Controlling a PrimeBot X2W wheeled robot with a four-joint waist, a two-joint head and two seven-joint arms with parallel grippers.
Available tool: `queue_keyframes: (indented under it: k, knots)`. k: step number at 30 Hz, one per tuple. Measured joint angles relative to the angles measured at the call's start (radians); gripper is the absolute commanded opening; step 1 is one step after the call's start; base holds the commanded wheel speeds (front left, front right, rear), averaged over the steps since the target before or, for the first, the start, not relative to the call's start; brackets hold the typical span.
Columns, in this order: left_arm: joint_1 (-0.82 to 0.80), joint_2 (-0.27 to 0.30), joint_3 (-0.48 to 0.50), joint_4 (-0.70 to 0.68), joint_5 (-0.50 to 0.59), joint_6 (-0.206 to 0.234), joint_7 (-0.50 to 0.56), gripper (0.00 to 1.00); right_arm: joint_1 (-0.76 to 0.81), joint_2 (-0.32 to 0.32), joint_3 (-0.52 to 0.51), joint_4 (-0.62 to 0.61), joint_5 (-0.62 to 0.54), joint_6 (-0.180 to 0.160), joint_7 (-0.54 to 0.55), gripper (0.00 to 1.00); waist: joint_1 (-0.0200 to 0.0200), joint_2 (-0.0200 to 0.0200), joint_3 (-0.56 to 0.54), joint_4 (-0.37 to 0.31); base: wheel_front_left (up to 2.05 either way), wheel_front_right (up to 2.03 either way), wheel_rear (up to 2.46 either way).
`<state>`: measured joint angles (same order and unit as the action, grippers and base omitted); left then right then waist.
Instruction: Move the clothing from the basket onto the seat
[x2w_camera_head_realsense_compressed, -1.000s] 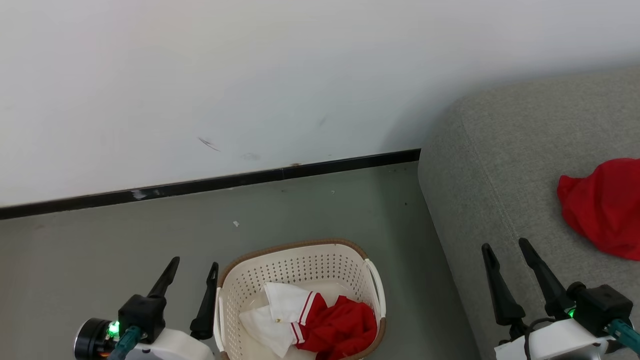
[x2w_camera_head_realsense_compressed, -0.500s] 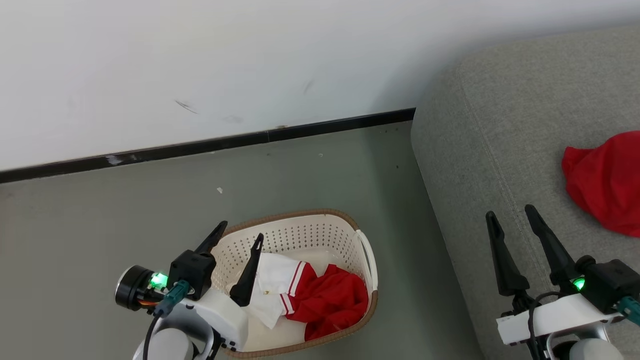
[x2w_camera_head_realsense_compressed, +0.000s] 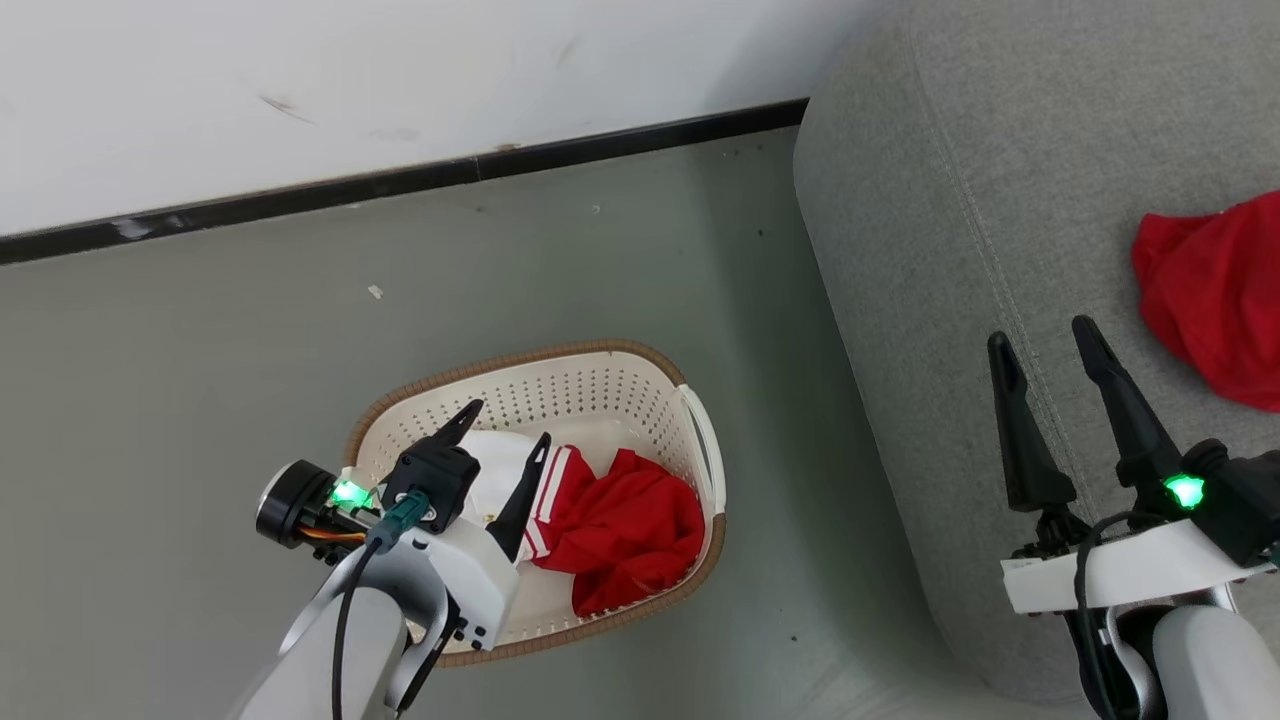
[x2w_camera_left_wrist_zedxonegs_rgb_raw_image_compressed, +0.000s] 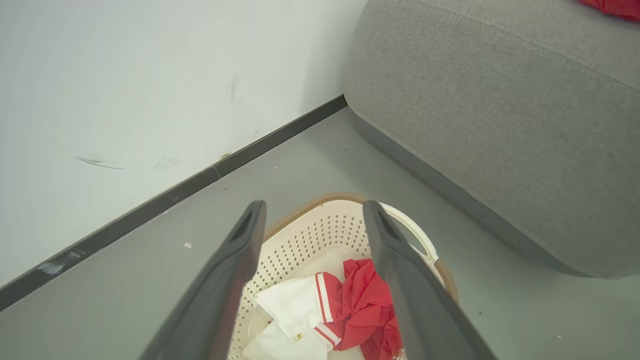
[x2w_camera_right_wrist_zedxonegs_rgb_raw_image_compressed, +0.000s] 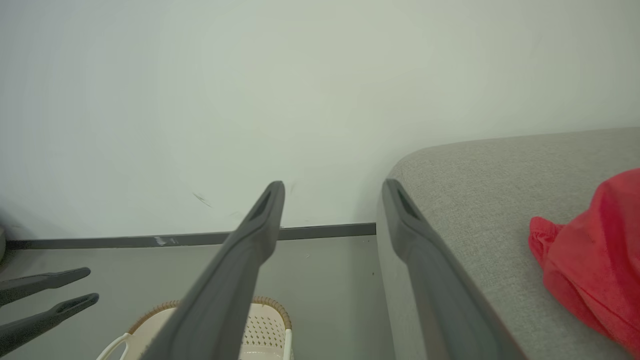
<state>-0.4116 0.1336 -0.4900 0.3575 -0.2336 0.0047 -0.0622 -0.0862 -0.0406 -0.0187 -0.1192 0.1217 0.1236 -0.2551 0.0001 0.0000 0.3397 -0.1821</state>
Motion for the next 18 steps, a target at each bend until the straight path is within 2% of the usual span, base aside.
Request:
queue_keyframes:
  k: [18]
  knots:
    - [-0.168, 0.001, -0.045, 0.172, 0.077, -0.034, 0.017, 1.0, -0.155, 0.0, -0.016, -0.034, 0.048, 0.0, 0.0, 1.0, 0.0, 0.0, 0.208, -0.083, 0.0, 0.0, 0.0]
